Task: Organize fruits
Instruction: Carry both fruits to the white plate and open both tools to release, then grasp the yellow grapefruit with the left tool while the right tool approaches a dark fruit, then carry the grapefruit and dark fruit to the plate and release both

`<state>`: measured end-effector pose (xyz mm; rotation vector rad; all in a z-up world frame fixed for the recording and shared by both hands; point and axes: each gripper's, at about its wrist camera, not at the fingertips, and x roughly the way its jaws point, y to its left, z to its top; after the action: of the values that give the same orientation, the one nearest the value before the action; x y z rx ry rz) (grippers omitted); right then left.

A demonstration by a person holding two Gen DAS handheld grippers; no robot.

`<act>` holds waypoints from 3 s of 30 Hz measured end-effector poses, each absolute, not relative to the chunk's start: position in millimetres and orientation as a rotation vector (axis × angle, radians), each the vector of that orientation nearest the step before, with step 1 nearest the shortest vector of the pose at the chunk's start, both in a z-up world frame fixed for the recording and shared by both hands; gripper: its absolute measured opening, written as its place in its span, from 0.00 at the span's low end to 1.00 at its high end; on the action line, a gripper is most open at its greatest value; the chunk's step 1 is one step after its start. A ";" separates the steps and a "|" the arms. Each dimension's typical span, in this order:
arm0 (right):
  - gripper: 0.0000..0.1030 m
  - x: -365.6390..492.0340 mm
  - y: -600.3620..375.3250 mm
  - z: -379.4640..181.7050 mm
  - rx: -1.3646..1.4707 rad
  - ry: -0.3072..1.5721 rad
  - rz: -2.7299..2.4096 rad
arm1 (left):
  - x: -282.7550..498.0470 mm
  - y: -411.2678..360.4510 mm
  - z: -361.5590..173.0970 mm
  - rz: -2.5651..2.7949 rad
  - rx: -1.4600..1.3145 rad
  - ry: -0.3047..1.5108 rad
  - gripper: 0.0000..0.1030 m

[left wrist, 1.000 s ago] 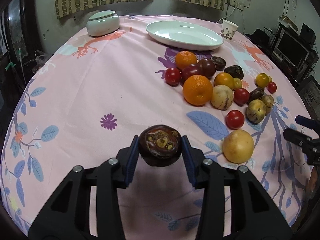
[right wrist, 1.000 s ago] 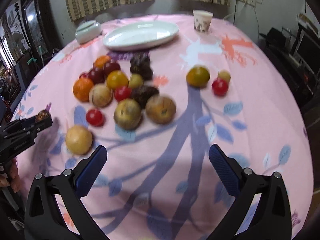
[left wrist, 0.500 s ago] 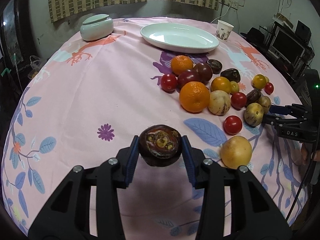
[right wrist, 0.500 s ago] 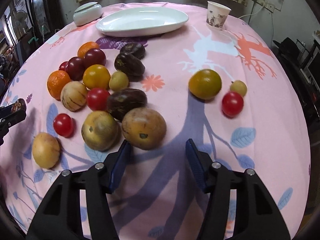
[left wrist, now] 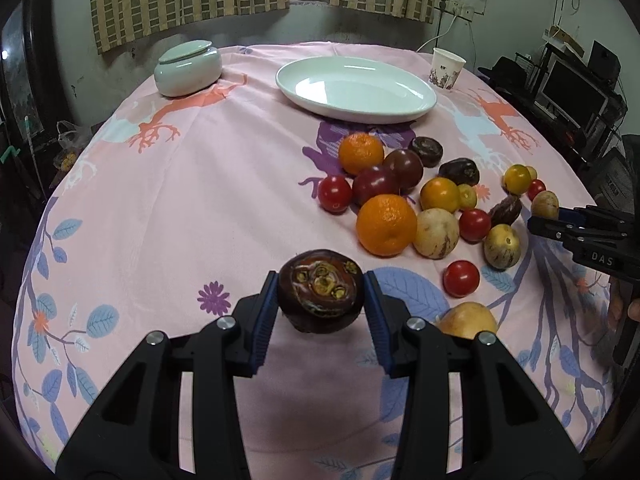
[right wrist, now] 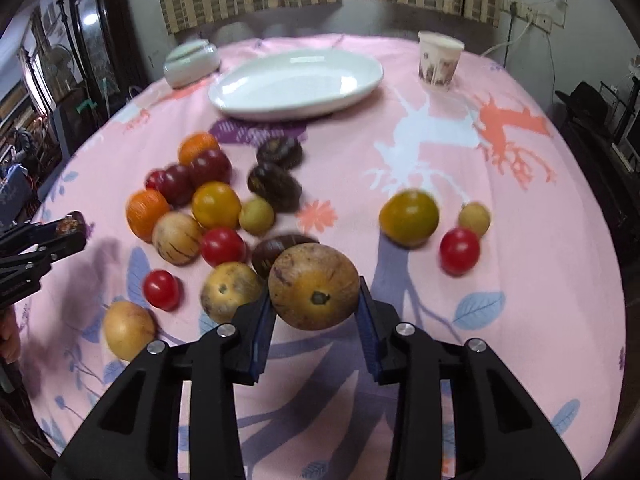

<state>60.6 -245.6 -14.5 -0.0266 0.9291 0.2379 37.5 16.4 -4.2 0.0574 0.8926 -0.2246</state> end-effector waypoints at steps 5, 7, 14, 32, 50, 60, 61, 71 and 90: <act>0.37 78.5 -231.2 37.5 -0.047 0.769 0.254 | 65.6 8.2 30.3 -0.266 0.035 0.854 0.41; 0.37 101.2 -222.1 46.4 -0.048 0.744 0.253 | 91.2 0.7 47.6 -0.276 0.026 0.812 0.41; 0.37 208.3 -174.8 24.2 -0.160 0.819 0.227 | 215.2 -17.2 38.5 -0.223 -0.052 0.868 0.41; 0.61 215.1 -186.0 21.6 -0.293 0.775 0.169 | 234.8 -15.5 45.0 -0.203 -0.083 0.804 0.81; 0.63 38.3 -261.6 -12.5 0.038 0.918 0.203 | 29.1 -37.4 0.7 -0.326 0.169 0.842 0.90; 0.63 11.1 -264.6 -28.5 0.118 0.936 0.215 | 10.5 -50.2 -27.1 -0.380 0.054 0.965 0.89; 0.63 10.9 -263.4 -29.4 0.121 0.939 0.219 | 11.2 -52.0 -29.6 -0.373 0.050 0.972 0.88; 0.63 14.7 -255.1 -25.5 0.087 0.937 0.227 | 11.9 -67.5 -46.8 -0.434 0.062 1.059 0.45; 0.42 68.9 -236.9 -50.7 -0.071 0.966 0.168 | 22.3 -27.6 -44.1 -0.380 0.023 1.031 0.45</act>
<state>68.9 -236.9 -50.7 -0.0713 0.9659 0.1677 22.3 -27.6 -44.1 0.0234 1.0313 -0.3800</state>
